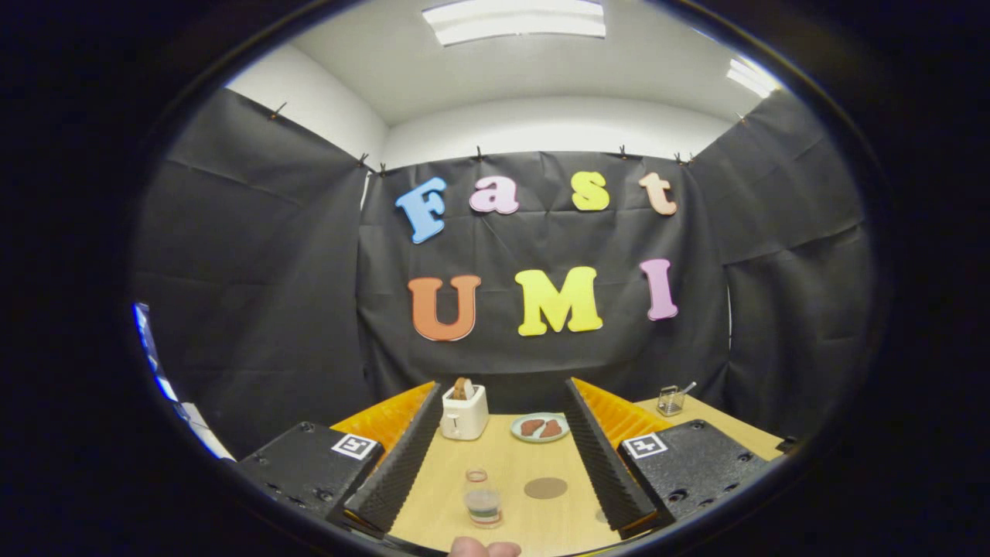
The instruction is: Take the bottle from table, then pour the juice into the cup, finally place the bottle on the coaster
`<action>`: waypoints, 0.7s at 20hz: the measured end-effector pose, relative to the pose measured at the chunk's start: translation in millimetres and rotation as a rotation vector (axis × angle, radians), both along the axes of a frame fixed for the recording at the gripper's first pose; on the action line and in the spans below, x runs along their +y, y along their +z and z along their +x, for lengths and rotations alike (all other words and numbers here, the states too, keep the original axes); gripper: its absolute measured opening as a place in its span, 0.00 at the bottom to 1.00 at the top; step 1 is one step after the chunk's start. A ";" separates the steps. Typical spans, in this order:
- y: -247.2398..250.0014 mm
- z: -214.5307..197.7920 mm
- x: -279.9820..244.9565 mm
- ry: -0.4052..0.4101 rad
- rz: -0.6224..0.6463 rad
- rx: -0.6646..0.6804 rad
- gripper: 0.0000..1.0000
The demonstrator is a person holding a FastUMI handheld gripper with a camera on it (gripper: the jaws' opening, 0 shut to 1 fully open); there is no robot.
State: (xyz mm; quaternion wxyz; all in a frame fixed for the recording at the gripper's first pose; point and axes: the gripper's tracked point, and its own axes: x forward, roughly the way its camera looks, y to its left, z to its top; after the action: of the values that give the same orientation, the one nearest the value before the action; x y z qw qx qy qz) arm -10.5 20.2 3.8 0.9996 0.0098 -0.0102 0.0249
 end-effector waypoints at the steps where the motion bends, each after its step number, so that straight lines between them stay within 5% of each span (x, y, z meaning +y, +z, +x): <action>1: -1.2 -0.9 0.8 0.003 0.002 0.001 1.00; 14: -22.3 -11.0 19.9 0.046 -0.015 0.008 1.00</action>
State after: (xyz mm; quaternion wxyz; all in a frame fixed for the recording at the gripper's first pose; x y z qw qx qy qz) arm -21.5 40.0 -18.6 0.9988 0.0026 -0.0059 0.0480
